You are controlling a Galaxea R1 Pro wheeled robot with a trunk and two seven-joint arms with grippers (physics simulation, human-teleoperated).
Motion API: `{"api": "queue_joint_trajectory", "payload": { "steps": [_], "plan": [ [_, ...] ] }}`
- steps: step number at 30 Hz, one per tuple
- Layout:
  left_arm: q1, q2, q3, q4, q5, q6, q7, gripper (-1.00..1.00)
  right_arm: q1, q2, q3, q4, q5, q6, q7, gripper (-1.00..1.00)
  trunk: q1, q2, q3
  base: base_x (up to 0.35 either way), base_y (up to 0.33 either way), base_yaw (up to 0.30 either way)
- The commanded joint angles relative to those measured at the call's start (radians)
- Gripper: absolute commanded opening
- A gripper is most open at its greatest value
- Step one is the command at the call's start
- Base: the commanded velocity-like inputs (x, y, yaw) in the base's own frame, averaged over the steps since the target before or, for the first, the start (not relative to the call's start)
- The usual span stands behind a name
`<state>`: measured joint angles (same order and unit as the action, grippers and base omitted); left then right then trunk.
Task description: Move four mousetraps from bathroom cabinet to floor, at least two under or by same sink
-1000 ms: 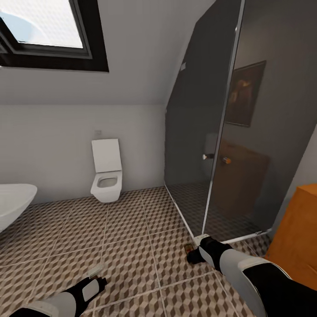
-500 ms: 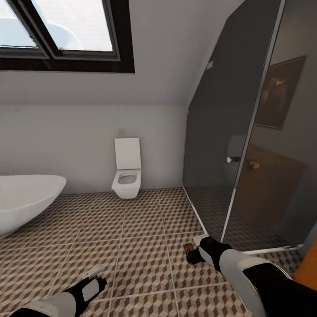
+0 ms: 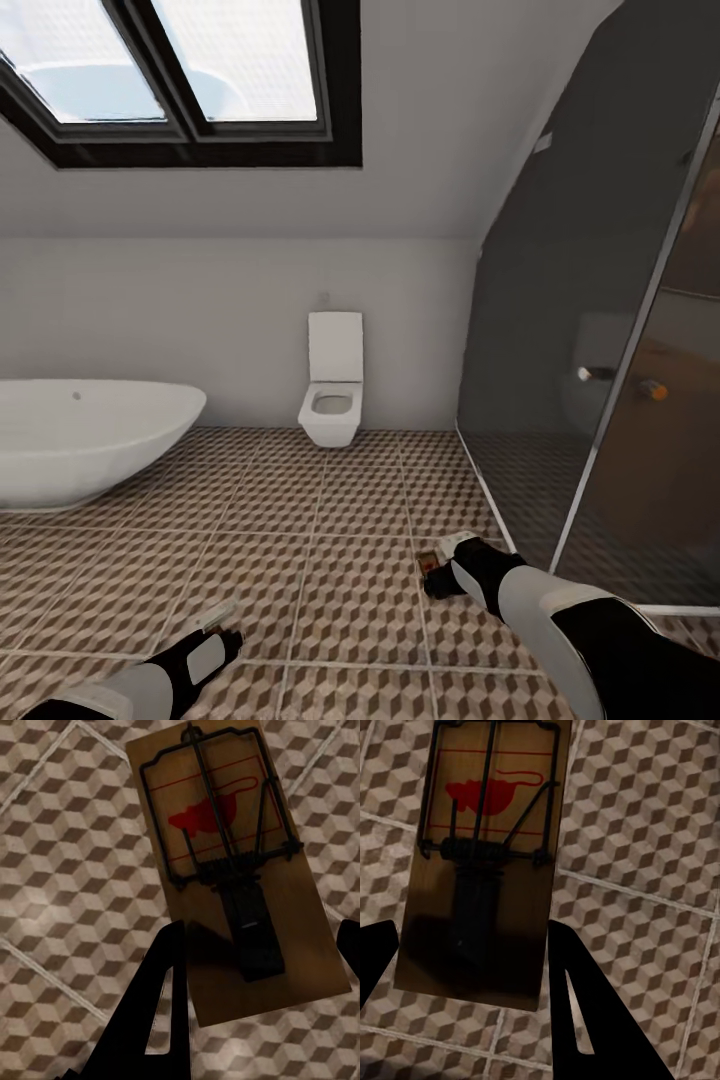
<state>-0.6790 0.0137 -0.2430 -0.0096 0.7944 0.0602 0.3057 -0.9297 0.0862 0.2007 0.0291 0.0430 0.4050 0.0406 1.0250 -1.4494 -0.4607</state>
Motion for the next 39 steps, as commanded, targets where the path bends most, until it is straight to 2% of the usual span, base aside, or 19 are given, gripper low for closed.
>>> {"api": "queue_joint_trajectory", "payload": {
  "steps": [1, 39],
  "plan": [
    [-0.001, 0.0, -0.009, -0.001, 0.003, 0.006, 0.006, -1.0, -0.001, 0.0, 0.005, 0.002, 0.004, 0.001, 0.004, -1.0, 0.0, -0.001, -0.001, 0.0, 0.0, 0.3],
    [-0.001, 0.001, -0.009, -0.001, 0.001, 0.006, 0.007, -1.0, -0.001, 0.0, 0.005, 0.002, 0.004, 0.001, -0.009, -1.0, 0.0, -0.001, -0.001, 0.0, 0.0, 0.3]
  ]
}}
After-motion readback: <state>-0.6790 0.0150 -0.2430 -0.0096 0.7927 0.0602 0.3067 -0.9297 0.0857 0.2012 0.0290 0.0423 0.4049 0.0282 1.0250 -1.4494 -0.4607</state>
